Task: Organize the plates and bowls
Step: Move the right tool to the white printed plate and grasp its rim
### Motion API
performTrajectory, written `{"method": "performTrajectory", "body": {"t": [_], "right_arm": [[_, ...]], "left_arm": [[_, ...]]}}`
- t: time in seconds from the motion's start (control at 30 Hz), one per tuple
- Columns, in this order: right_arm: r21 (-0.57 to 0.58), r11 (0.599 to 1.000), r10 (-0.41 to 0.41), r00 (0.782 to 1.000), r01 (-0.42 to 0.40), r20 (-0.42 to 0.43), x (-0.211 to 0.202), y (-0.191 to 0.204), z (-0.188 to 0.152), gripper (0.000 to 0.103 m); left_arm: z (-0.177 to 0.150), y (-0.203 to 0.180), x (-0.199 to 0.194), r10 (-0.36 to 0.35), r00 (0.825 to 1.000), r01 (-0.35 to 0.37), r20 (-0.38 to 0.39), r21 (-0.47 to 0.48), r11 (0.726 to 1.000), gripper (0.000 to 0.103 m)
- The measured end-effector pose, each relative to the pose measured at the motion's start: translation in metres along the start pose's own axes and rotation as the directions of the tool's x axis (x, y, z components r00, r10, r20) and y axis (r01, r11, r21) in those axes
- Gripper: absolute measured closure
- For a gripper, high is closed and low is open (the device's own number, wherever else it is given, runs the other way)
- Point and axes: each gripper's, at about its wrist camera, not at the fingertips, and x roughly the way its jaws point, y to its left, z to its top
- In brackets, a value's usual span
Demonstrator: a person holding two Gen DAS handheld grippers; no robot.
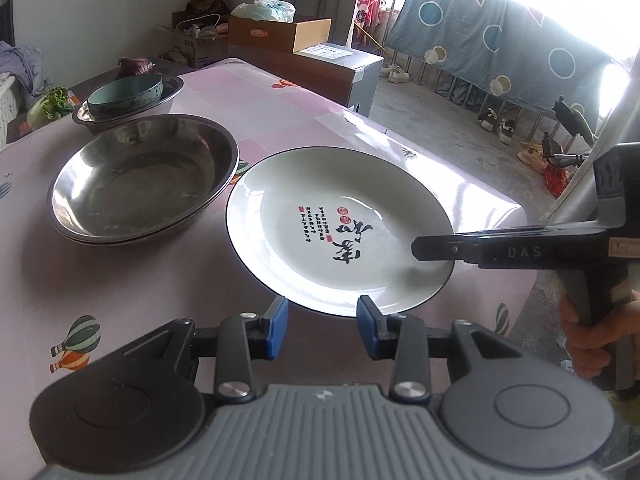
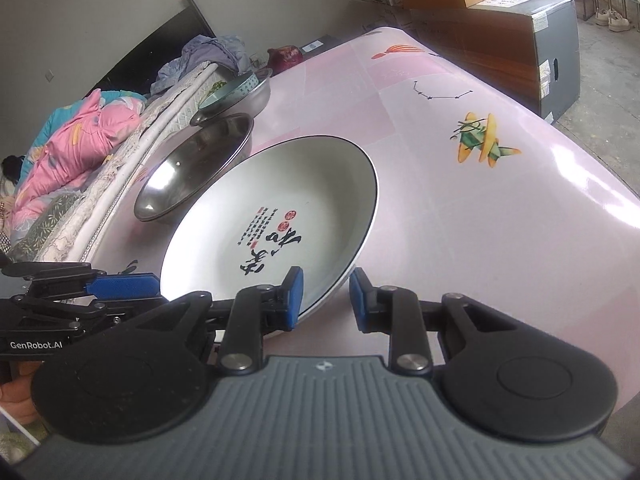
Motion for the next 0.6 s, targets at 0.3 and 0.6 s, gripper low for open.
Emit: {"method": "performTrajectory", "body": {"t": [0.3, 0.6], "right_arm": [[0.042, 0.998, -0.040, 0.999, 0.038, 0.033, -0.008, 0.002, 0.005, 0.075], [0.152, 0.988, -0.026, 0.997, 0.015, 0.067, 0.024, -0.032, 0.040, 0.074]], "left_arm": [[0.002, 0.028, -0.012, 0.031, 0.999, -0.027, 0.039, -0.082, 0.996, 0.048], [0.030, 0.050, 0.038, 0.038, 0.999, -0.038, -0.003, -0.160, 0.986, 0.050]]}}
